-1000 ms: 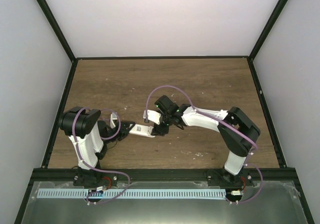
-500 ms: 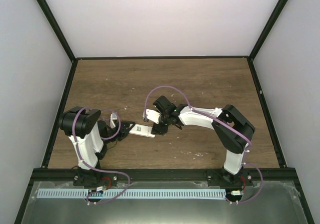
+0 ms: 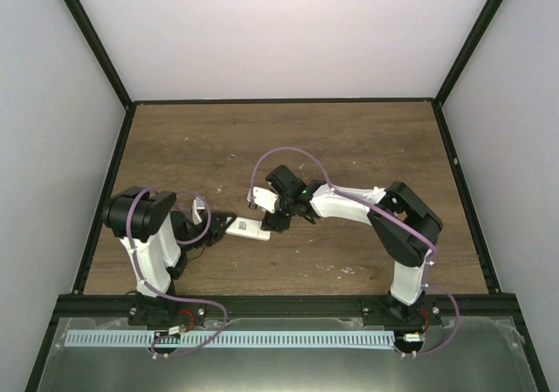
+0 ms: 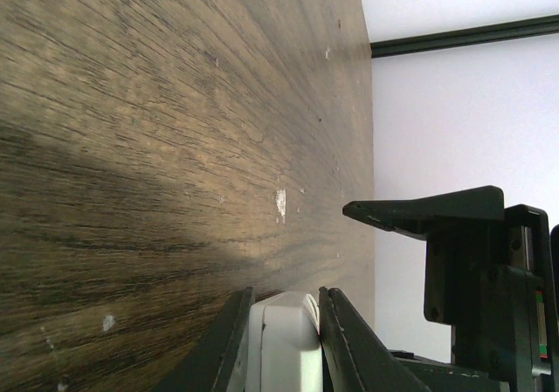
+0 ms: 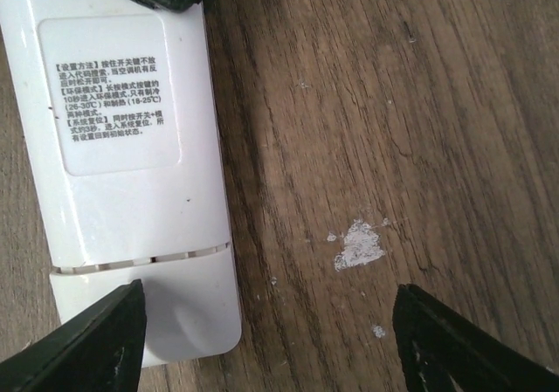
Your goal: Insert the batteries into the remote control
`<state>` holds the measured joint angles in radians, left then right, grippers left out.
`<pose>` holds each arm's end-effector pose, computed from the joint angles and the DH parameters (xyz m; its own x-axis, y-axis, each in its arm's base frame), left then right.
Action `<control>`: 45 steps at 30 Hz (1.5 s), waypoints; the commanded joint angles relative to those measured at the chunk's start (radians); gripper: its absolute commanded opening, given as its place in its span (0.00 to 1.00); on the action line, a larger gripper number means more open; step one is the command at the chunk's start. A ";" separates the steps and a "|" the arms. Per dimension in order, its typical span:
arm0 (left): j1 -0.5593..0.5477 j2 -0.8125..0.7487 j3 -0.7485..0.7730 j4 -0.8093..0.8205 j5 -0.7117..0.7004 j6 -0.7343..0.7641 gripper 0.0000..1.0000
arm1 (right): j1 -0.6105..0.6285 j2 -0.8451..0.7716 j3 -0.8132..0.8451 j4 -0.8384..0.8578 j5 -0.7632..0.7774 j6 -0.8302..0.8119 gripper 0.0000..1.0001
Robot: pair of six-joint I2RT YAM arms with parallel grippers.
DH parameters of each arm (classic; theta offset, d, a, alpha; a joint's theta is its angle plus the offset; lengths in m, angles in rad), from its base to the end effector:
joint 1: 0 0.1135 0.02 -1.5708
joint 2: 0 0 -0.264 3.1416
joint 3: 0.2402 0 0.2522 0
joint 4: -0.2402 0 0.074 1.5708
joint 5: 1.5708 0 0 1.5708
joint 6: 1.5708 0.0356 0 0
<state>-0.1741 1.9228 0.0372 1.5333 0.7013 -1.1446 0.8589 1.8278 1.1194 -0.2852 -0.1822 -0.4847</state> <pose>0.1804 -0.0551 0.0749 -0.8041 -0.5649 -0.1853 -0.0082 0.3221 -0.9467 0.2379 0.2856 0.1637 -0.1074 -0.8259 -0.5536 -0.9710 0.2066 -0.1199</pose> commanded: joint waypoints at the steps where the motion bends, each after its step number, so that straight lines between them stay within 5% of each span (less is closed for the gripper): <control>1: -0.001 0.015 -0.020 0.071 -0.019 0.044 0.06 | 0.001 0.023 -0.008 -0.007 -0.008 0.011 0.68; 15: -0.002 0.010 -0.023 0.072 -0.019 0.040 0.06 | 0.007 0.044 -0.064 0.005 -0.121 0.089 0.43; 27: -0.001 0.008 -0.028 0.070 -0.011 0.042 0.06 | 0.008 0.088 -0.080 0.072 -0.149 0.119 0.41; 33: -0.002 0.008 -0.026 0.071 -0.015 0.041 0.06 | -0.015 -0.027 -0.063 0.054 -0.112 0.149 0.42; 45: -0.002 0.010 -0.017 0.070 -0.017 0.041 0.06 | -0.052 -0.137 -0.108 -0.026 -0.116 0.502 0.45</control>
<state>-0.1734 1.9182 0.0315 1.5337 0.7036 -1.1484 0.8127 1.6833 1.0573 -0.2554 -0.2909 -0.1436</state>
